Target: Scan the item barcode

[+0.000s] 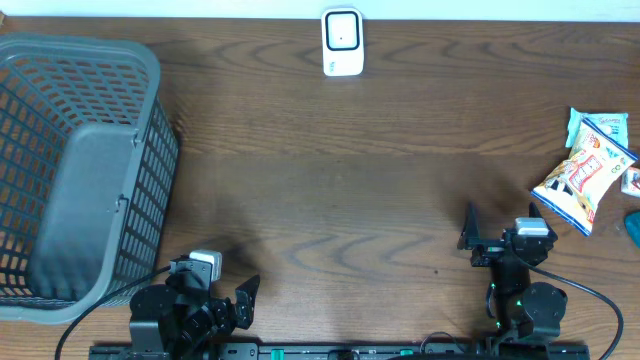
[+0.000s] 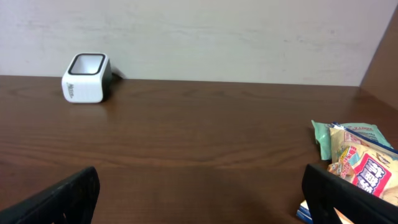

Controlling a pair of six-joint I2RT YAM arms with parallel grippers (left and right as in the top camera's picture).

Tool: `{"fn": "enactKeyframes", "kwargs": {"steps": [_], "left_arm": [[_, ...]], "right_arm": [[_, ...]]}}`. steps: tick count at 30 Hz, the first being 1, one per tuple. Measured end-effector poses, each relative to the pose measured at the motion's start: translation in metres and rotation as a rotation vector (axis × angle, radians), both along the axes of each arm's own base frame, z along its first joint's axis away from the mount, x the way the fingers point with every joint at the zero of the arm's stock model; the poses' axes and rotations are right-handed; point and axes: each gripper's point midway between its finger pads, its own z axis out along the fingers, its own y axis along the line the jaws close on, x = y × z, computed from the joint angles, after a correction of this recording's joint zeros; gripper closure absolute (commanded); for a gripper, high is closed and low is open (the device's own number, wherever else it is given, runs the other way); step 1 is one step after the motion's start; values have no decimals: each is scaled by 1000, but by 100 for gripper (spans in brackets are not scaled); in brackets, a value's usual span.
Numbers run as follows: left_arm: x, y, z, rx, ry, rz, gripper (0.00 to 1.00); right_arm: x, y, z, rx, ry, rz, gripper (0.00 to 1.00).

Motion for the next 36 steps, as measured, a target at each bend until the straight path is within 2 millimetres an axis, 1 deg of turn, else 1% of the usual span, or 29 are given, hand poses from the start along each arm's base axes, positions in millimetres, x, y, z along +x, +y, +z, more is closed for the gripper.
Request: {"fn": "enactKeyframes", "kwargs": {"steps": [36], "left_arm": [[0, 0, 0, 0, 0, 0, 1]], "right_arm": [[0, 0, 0, 15, -1, -2, 1]]}}
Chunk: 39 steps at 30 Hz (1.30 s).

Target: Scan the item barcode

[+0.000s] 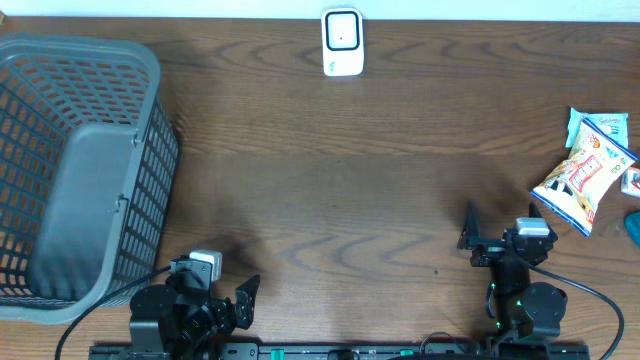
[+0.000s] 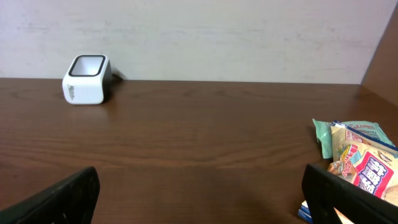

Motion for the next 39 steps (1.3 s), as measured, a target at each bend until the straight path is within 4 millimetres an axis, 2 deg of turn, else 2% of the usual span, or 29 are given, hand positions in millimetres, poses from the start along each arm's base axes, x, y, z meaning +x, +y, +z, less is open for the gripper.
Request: {"fn": "enactKeyframes", "kwargs": {"steps": [10, 12, 19, 21, 24, 28, 34, 39], "left_arm": [[3, 0, 3, -1, -17, 0, 1], [12, 0, 15, -2, -83, 1, 1], [66, 11, 90, 19, -507, 73, 1], [76, 16, 100, 28, -590, 108, 1], [86, 23, 99, 39, -649, 150, 1], [97, 28, 81, 53, -672, 180, 1], [101, 31, 60, 116, -661, 174, 1], [101, 34, 55, 188, -661, 162, 1]], "right_arm": [[0, 0, 0, 0, 0, 0, 1], [0, 0, 0, 0, 0, -1, 1], [0, 0, 0, 0, 0, -1, 1], [0, 0, 0, 0, 0, -1, 1], [0, 0, 0, 0, 0, -1, 1], [0, 0, 0, 0, 0, -1, 1], [0, -1, 0, 0, 0, -4, 1], [0, -1, 0, 0, 0, -4, 1]]}}
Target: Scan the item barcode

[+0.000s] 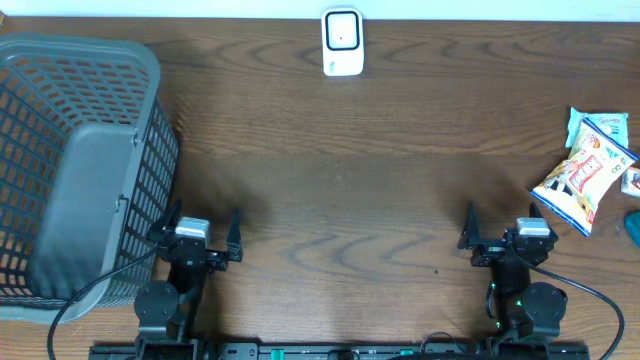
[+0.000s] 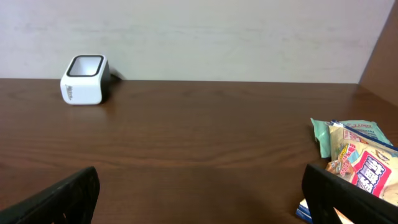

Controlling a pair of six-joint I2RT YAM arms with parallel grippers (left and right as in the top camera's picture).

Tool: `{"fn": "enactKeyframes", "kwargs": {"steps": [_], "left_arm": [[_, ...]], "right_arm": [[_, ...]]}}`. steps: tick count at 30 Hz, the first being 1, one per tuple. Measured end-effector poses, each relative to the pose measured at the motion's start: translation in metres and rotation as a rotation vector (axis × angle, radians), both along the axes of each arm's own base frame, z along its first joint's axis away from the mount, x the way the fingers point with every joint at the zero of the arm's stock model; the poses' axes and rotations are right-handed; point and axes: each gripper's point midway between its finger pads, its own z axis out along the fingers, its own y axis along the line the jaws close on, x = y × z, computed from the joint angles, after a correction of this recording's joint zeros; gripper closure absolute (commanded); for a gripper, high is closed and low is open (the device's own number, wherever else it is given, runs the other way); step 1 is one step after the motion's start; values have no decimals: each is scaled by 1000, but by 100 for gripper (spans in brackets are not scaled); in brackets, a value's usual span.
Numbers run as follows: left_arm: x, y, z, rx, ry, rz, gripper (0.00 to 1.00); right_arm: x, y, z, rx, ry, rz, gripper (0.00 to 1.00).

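Observation:
The white barcode scanner [image 1: 342,42] stands at the table's far edge, centre; the right wrist view shows the scanner [image 2: 87,79] far off to the left. A pile of snack packs [image 1: 585,175] lies at the right edge, an orange-and-white bag on top of a teal one; in the right wrist view the packs [image 2: 357,158] sit just beyond my right finger. My right gripper [image 1: 500,228] rests near the front edge, open and empty, its fingers [image 2: 62,196] wide apart. My left gripper [image 1: 198,228] stands open and empty at the front left.
A large grey mesh basket [image 1: 150,120] fills the left side, right beside my left gripper. A blue flat pack [image 2: 305,211] lies under the snack pile. A teal object [image 1: 633,228] shows at the right edge. A pale wall runs behind the table.
My left arm was folded low at the front edge with its gripper turned sideways; now the gripper sits further up the table, fingers pointing away and spread. The right arm and all items are unmoved.
At both earlier moments the two arms rested at the front edge, grippers empty, the snack packs at the right and the scanner at the back. Only my left gripper has changed place since, now beside the basket.

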Motion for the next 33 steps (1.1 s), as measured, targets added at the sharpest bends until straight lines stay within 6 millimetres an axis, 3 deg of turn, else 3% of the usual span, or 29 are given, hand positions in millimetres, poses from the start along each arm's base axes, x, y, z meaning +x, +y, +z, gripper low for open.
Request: {"fn": "enactKeyframes", "kwargs": {"steps": [13, 33], "left_arm": [[1, 12, -2, -16, 13, 75, 2], [1, 14, -2, -23, 15, 87, 1]], "right_arm": [[0, 0, 0, 0, 0, 0, 1], [0, 0, 0, 0, 0, 0, 1]]}}
